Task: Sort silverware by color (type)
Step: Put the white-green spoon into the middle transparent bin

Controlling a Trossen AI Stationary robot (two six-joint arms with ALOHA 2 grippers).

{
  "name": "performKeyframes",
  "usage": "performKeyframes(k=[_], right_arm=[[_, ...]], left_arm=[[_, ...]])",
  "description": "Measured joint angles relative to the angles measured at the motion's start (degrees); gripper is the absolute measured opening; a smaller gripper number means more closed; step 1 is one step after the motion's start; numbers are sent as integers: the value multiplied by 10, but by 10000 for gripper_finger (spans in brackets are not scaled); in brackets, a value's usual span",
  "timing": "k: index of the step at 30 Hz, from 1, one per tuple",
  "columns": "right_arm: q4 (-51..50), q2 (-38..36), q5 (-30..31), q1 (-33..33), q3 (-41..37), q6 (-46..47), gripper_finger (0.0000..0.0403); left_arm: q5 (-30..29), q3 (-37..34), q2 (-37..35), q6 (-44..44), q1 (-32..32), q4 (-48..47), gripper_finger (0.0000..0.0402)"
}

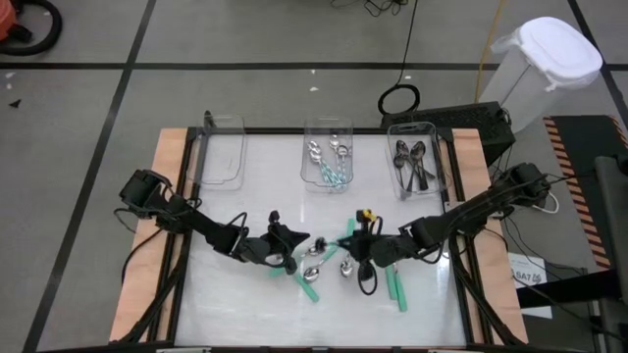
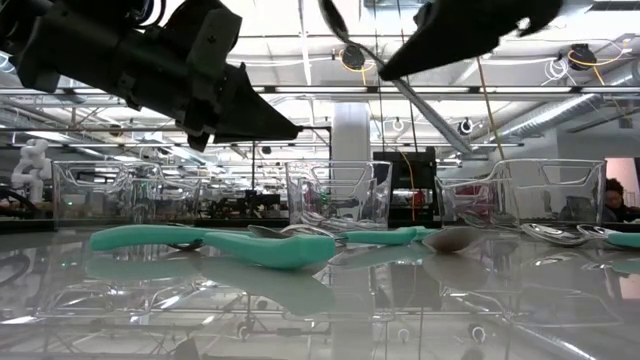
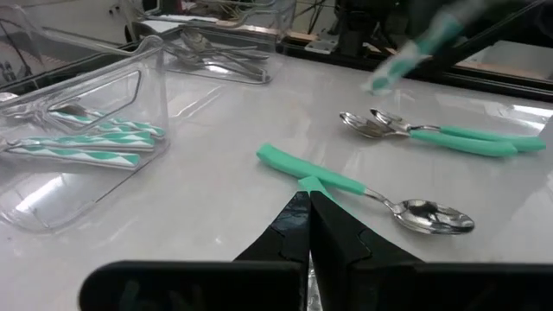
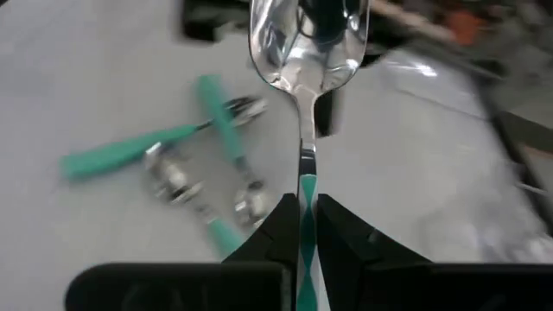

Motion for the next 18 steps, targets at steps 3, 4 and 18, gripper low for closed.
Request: performKeyframes(k=[3, 4, 18], right_arm=[[28, 0, 52, -7, 0, 17, 19], [42, 0, 66, -10, 0, 17, 19], [239, 0, 84, -118, 0, -25, 19]], left_arm=[[0, 0, 0, 0, -1, 0, 8], [0, 0, 0, 0, -1, 0, 8], [0, 0, 0, 6, -7, 0, 8]])
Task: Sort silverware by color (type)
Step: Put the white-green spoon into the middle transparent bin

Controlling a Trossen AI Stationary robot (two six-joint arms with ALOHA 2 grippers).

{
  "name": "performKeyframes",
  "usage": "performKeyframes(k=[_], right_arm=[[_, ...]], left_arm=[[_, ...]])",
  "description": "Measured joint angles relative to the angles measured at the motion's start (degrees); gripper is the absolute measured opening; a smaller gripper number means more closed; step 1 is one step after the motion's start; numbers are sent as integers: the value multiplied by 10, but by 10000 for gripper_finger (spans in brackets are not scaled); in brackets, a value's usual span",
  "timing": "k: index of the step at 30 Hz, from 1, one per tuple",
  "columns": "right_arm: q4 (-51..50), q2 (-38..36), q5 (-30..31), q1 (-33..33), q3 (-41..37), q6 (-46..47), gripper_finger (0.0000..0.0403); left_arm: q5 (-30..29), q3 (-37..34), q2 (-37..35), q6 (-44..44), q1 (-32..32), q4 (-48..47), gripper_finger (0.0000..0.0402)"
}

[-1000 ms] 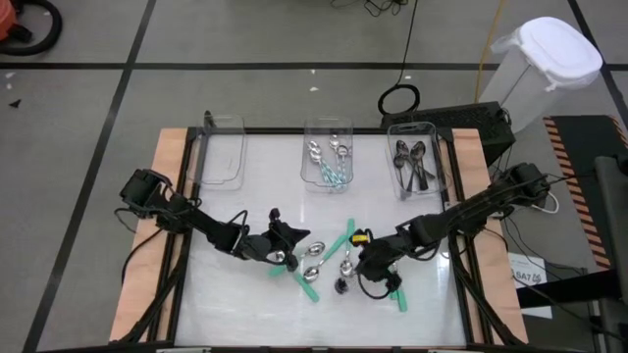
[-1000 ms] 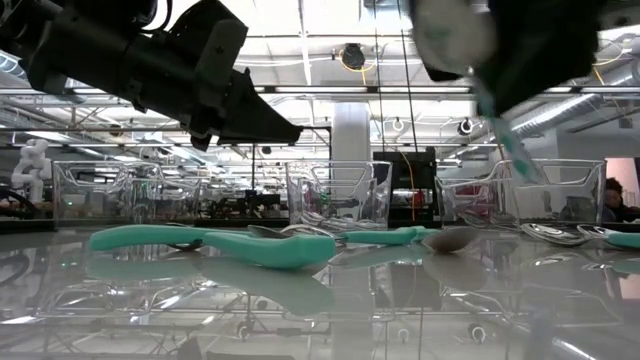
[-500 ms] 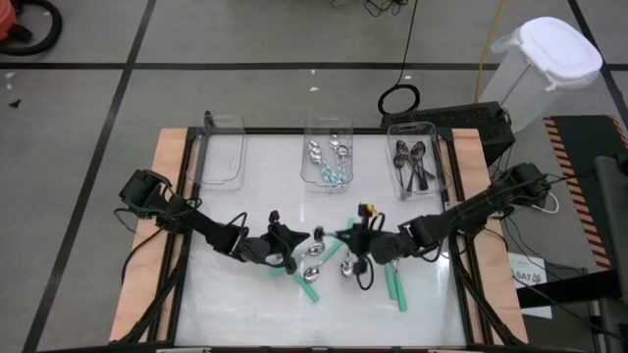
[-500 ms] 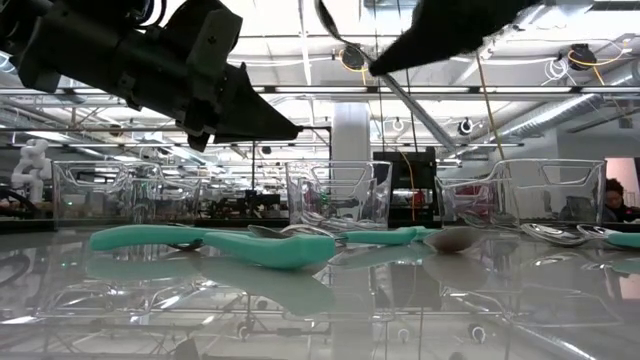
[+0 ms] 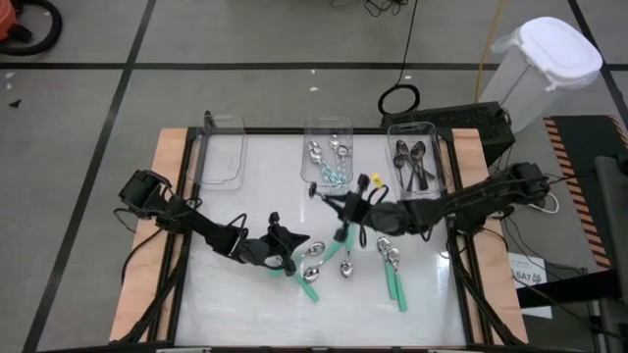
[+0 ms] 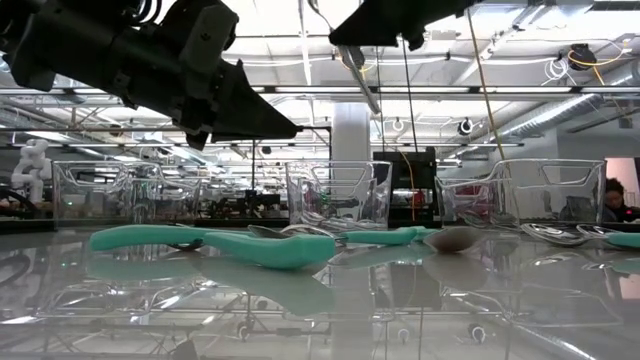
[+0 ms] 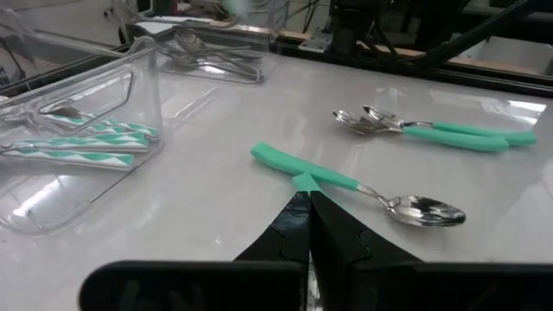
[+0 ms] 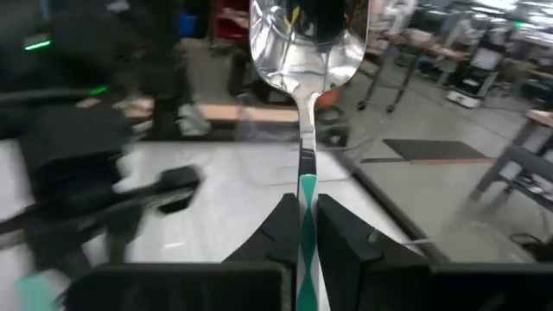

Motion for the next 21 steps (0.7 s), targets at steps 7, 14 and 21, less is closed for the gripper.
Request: performKeyframes(k=[7, 14, 21], right_arm=[[34, 0, -1, -65, 0, 40, 26], [59, 0, -2, -142, 0, 73, 22], [53, 5, -1, -203, 0, 97, 22]], left_arm=[[0, 0, 0, 0, 0, 0, 8], [0, 0, 0, 0, 0, -1, 8], [0, 0, 0, 0, 0, -1, 8]])
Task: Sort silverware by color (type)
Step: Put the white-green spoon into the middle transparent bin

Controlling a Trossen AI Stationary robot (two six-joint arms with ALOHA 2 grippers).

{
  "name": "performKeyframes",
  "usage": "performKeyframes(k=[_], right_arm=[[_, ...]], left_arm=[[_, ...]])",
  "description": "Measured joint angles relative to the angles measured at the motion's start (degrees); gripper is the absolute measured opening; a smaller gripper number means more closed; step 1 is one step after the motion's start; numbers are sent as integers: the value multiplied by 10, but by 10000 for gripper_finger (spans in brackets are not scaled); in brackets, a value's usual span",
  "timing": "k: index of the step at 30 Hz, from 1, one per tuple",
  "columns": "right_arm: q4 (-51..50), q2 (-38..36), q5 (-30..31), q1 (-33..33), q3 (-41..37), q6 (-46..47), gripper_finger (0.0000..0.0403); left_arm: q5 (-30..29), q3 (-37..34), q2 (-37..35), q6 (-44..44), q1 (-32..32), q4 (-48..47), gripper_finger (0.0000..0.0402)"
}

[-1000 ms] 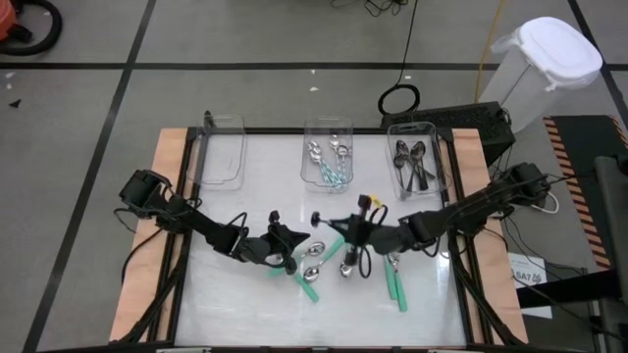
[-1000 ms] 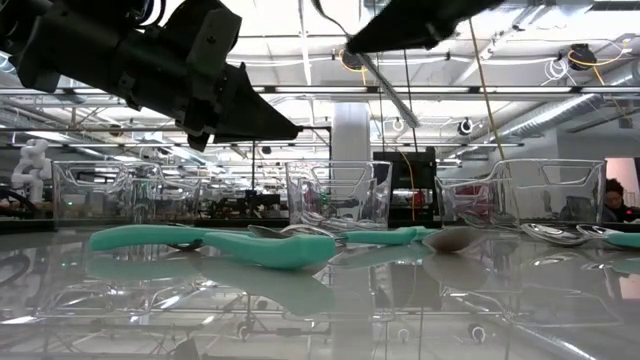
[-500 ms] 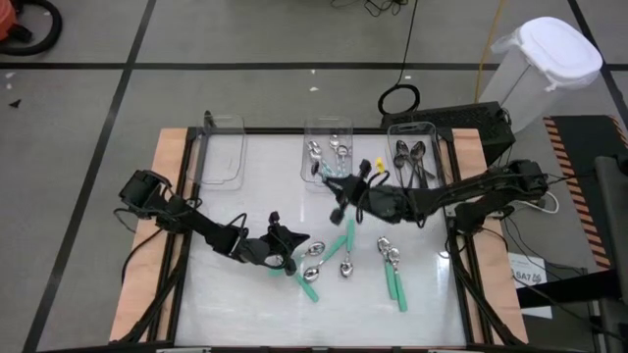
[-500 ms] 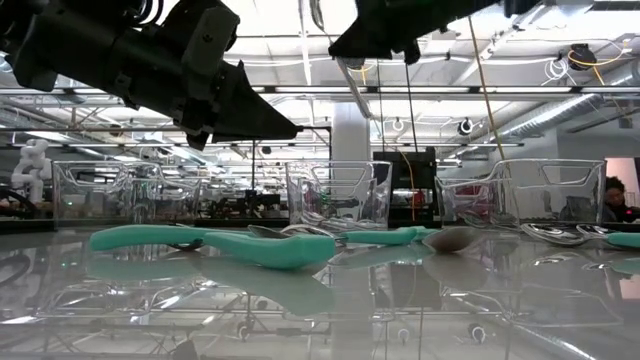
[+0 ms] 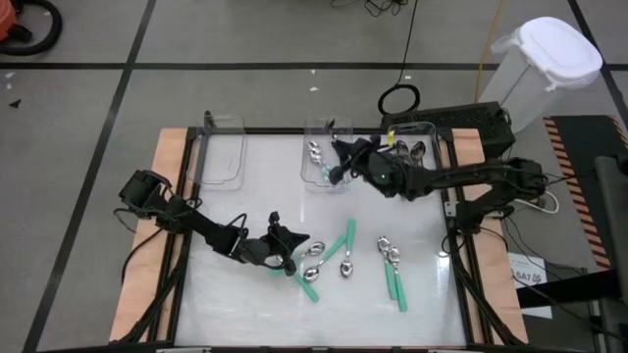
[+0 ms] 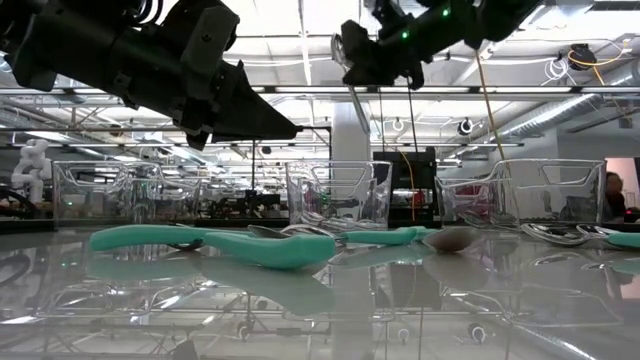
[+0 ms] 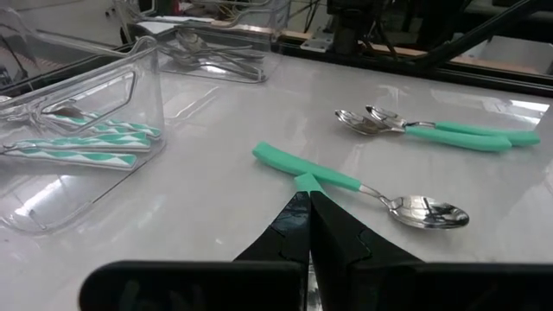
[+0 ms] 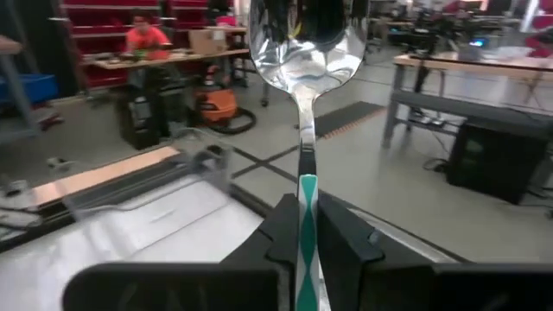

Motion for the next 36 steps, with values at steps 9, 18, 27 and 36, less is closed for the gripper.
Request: performKeyframes(k=[9, 18, 27, 36], right_arm=[[10, 48, 16, -23, 0, 29, 22], [59, 94, 18, -51, 0, 78, 22], [92, 164, 18, -77, 0, 81, 22], [96, 203, 16, -90, 0, 97, 22]], left_arm=[[0, 0, 0, -1, 0, -3, 8], [-4, 0, 0, -1, 2, -3, 8], [-4, 0, 0, -4, 4, -3, 8], [-4, 0, 0, -7, 21, -3, 8]])
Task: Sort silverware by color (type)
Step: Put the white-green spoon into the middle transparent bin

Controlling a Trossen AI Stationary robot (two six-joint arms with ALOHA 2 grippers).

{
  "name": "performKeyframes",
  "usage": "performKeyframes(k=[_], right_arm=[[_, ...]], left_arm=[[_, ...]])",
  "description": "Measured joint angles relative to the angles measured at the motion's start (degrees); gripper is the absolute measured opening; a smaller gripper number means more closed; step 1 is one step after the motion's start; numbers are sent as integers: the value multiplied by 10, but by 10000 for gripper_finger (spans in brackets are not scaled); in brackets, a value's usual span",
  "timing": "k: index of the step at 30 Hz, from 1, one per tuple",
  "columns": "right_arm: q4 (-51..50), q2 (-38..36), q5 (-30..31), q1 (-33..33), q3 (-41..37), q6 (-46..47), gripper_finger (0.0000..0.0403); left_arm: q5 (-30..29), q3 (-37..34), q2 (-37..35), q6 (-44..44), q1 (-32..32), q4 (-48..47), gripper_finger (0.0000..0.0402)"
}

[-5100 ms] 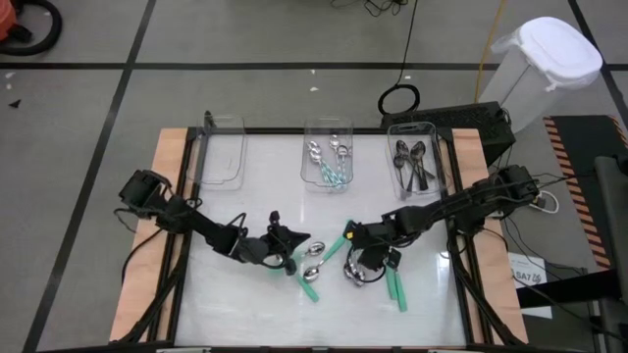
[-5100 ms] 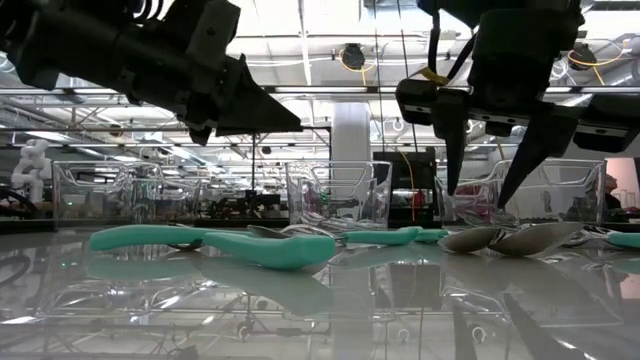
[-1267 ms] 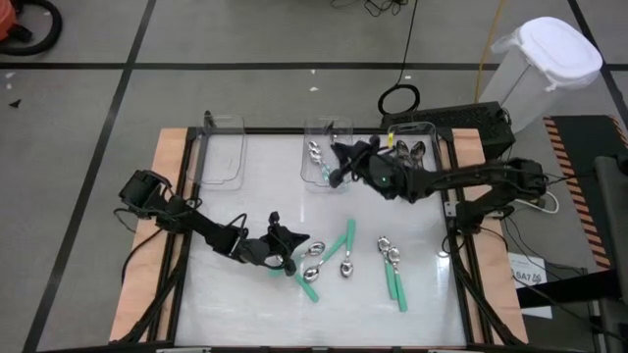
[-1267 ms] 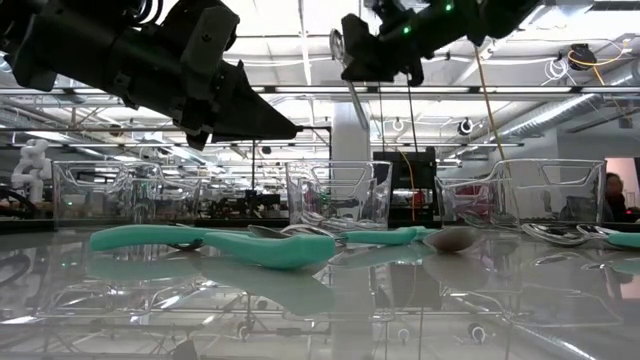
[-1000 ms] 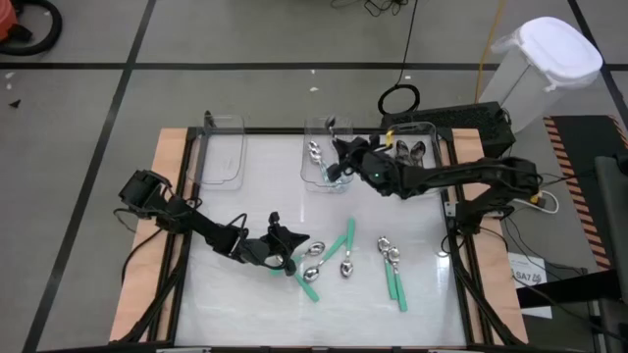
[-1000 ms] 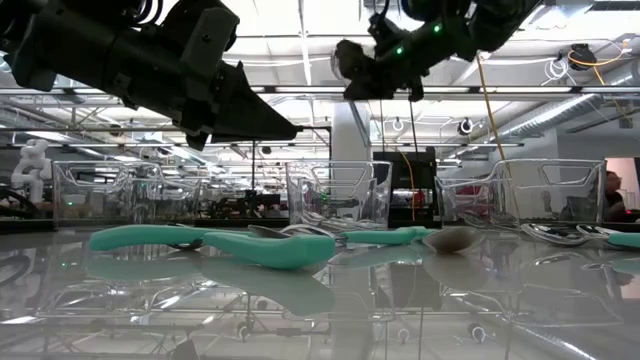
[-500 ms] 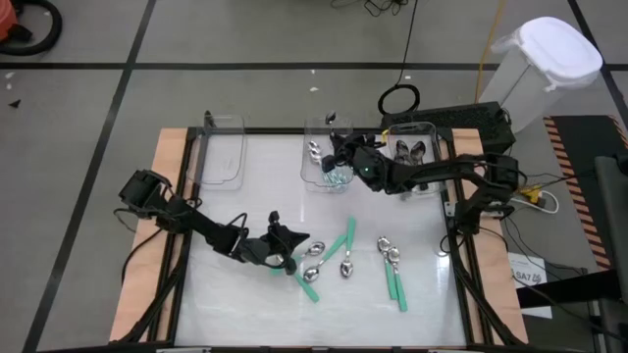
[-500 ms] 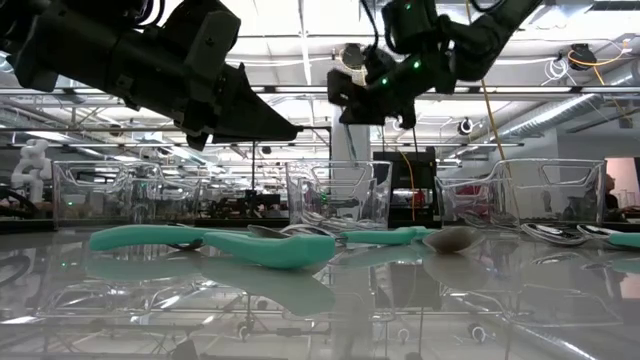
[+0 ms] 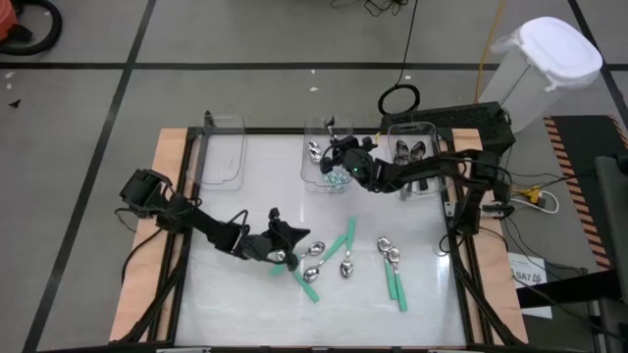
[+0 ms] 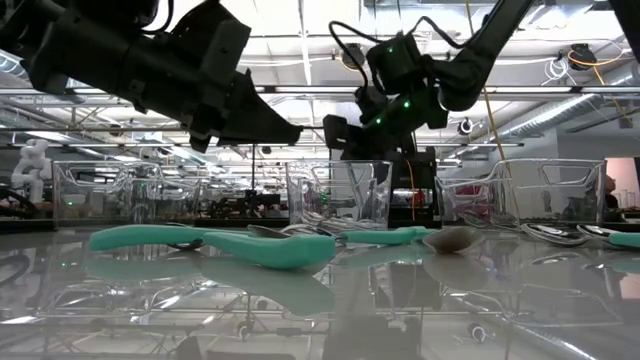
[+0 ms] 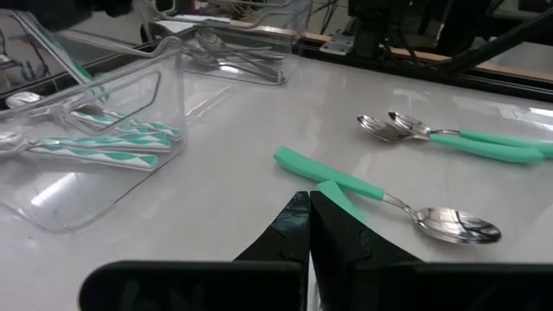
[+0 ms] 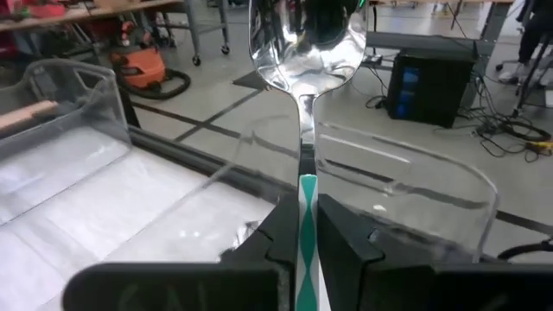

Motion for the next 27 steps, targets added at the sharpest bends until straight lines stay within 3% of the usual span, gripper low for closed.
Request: performKeyframes(k=[27], right_arm=[[-109, 13, -1, 0, 0, 104, 40]], left_arm=[[5, 0, 0, 2, 11, 0, 8]])
